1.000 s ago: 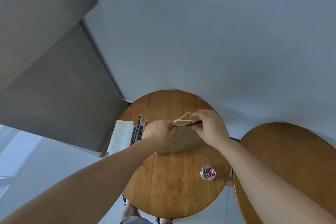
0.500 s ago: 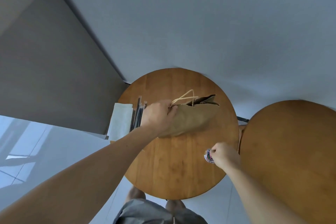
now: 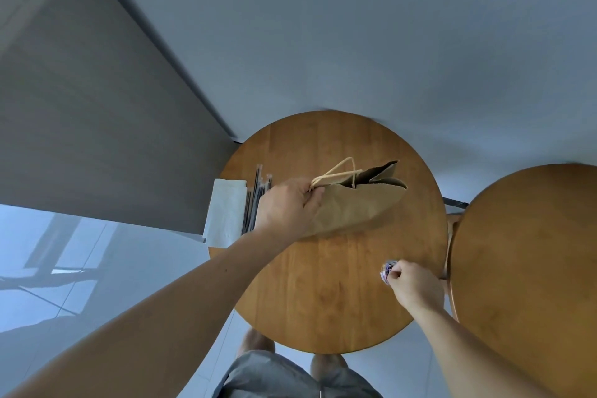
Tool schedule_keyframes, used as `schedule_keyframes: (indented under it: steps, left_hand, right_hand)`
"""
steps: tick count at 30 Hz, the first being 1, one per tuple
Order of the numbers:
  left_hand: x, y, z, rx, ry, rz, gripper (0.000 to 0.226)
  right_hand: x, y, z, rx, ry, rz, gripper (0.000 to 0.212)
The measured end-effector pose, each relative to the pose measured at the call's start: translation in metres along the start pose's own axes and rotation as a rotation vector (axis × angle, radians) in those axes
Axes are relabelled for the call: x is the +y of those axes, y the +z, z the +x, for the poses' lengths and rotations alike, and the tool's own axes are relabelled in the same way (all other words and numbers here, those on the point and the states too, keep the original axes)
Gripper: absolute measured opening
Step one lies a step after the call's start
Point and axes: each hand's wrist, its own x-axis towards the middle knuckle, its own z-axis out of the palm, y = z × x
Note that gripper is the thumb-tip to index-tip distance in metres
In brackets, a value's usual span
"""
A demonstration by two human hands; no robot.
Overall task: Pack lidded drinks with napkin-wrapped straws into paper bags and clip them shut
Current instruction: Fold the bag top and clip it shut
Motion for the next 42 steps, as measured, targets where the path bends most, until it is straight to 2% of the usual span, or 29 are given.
schedule_keyframes:
  steps: [7,9,14,18,21,25,29,34,42]
  left_hand:
    - [0.0,0.001,-0.001,-0.033,-0.001,0.003,0.024]
    - [0.001,0.0,0.0,-0.05,-0.009,-0.021,0.022]
    - [0.0,-0.004,0.0,-0.085,-0.038,-0.042,0.021]
    - [-0.001,-0.013,0.003,-0.139,-0.055,-0.042,0.021]
    - [-0.002,-0.018,0.006,-0.163,-0.04,-0.033,0.022]
    - [-0.002,-0.019,0.01,-0.188,-0.028,-0.036,0.019]
    - [-0.003,-0.013,0.009,-0.192,-0.013,-0.032,0.021]
    - [-0.007,-0.011,0.012,-0.193,-0.016,-0.007,0.025]
    - [-0.007,-0.012,0.015,-0.216,0.011,0.008,0.023]
  right_hand:
    - [0.002,-0.002,-0.015,0.157,-0.076,0.433,0.005]
    - [-0.004,-0.01,-0.02,0.177,-0.1,0.569,0.013]
    - [-0.037,-0.048,-0.033,0.145,-0.263,0.752,0.011]
    - [-0.079,-0.093,-0.052,0.062,-0.473,0.904,0.03]
    - [-0.108,-0.12,-0.061,0.096,-0.53,0.916,0.021]
    - [-0.139,-0.143,-0.058,0.21,-0.534,0.799,0.007]
    - [-0.157,-0.147,-0.052,0.27,-0.476,0.719,0.006]
    - [-0.161,-0.142,-0.05,0.324,-0.459,0.703,0.015]
    - [-0.16,-0.144,-0.043,0.306,-0.449,0.732,0.015]
